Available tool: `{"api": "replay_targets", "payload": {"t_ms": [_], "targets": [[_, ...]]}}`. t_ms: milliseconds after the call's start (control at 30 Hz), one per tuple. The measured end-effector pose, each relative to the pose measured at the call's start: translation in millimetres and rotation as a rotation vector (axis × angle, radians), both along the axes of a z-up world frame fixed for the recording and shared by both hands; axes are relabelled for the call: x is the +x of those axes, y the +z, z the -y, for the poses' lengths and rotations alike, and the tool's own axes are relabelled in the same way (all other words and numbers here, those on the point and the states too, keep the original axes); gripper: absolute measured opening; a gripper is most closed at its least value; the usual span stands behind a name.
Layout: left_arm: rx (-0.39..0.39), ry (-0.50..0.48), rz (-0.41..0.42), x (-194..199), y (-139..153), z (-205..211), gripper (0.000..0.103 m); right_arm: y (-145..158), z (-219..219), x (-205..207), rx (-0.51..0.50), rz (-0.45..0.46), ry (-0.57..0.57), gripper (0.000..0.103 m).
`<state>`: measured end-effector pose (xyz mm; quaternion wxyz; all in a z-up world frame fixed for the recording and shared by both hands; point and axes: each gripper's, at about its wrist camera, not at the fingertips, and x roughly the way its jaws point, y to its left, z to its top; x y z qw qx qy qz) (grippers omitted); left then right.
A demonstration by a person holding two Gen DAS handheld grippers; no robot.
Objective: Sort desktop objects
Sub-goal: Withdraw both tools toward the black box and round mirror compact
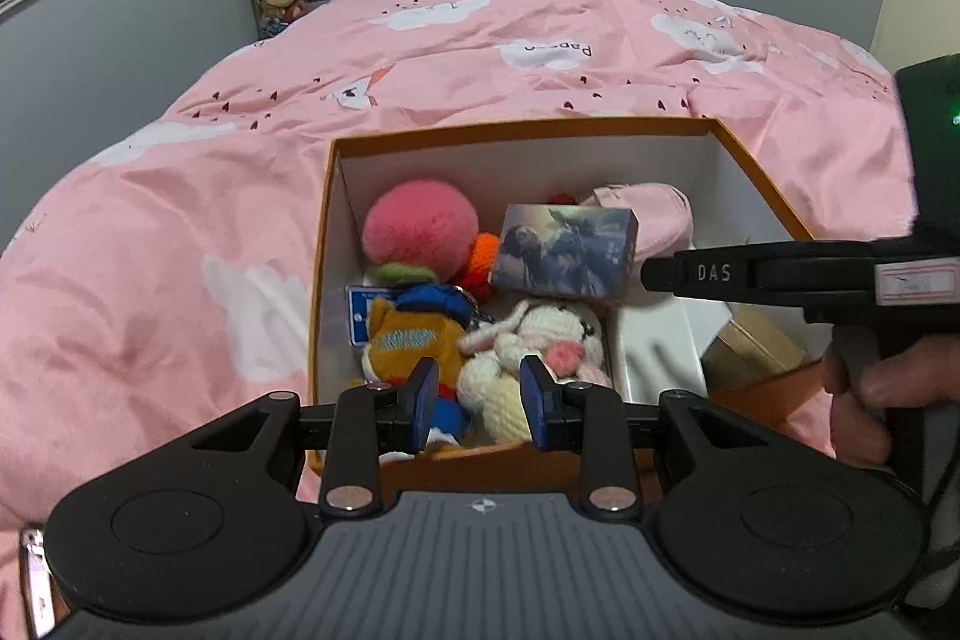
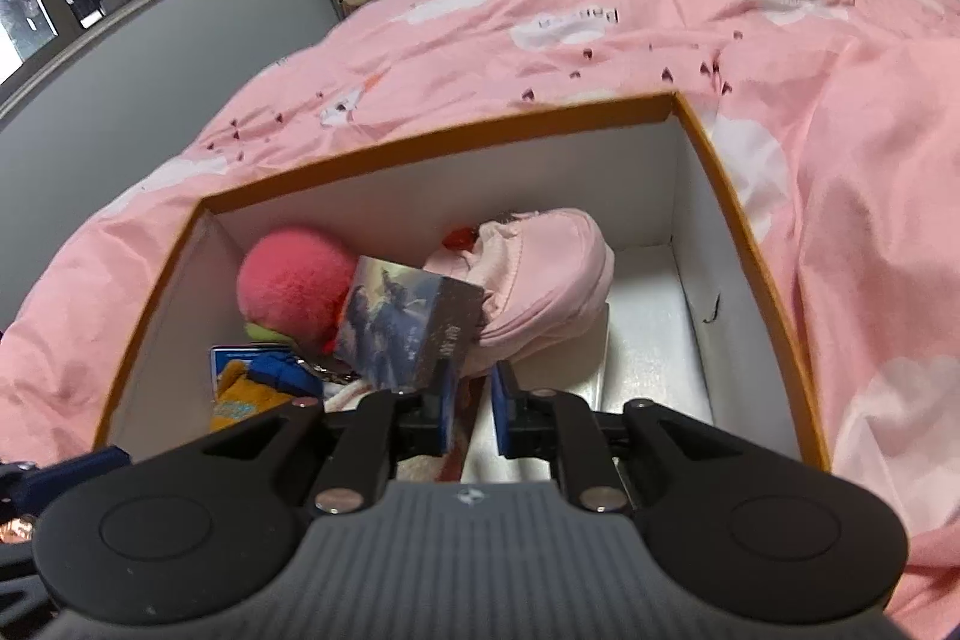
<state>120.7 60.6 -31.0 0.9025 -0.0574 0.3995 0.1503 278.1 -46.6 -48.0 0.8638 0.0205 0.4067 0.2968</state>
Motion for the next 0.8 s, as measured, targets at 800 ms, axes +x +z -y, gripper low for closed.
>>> {"api": "replay_targets", "payload": {"t_ms": [800], "targets": [[-0.051,-0.129,0.007,-55,10,22,0.034,23,59,-109,-0.033,0.153,-0.022,0.042]]}}
